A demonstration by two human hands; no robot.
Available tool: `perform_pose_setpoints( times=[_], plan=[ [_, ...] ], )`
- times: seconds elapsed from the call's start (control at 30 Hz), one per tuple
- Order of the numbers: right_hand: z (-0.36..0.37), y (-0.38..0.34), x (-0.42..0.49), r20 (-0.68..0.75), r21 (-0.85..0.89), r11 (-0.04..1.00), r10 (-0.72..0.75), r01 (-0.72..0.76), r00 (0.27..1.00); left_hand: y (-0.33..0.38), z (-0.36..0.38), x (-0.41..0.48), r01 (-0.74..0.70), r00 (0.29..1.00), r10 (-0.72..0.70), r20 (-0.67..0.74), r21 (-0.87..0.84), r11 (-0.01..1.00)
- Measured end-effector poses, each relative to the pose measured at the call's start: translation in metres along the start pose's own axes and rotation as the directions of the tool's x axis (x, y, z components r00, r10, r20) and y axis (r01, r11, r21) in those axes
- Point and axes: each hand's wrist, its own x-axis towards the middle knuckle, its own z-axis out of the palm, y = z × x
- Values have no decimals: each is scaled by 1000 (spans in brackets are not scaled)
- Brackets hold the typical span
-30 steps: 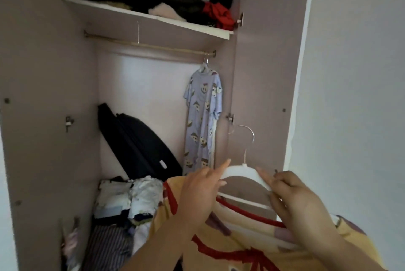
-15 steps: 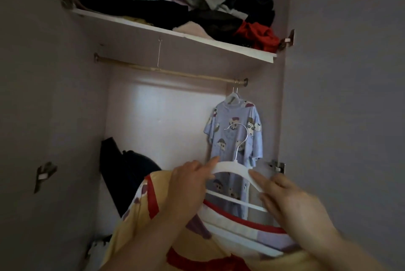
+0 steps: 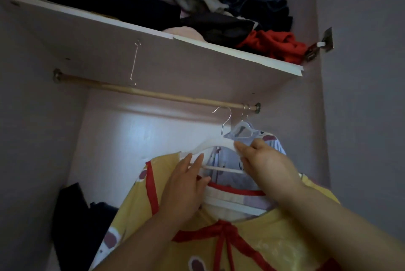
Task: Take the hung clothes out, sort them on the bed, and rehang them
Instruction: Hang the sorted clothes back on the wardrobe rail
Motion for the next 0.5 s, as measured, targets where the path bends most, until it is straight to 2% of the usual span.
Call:
perform_pose_setpoints(
  times=[0.23,0.4,0.5],
  plan=[
    [70,51,123,-22,-41,998,44,-44,999,-29,73,90,-6,998,2,61,55,998],
    [112,68,172,27,-31,996,88,-87,996,-41,107,127,-19,995,8,103,101,995],
    [129,73,188,47,-44,990,136,-134,990,-47,123,146,13,995,-17,102,47,999]
  ],
)
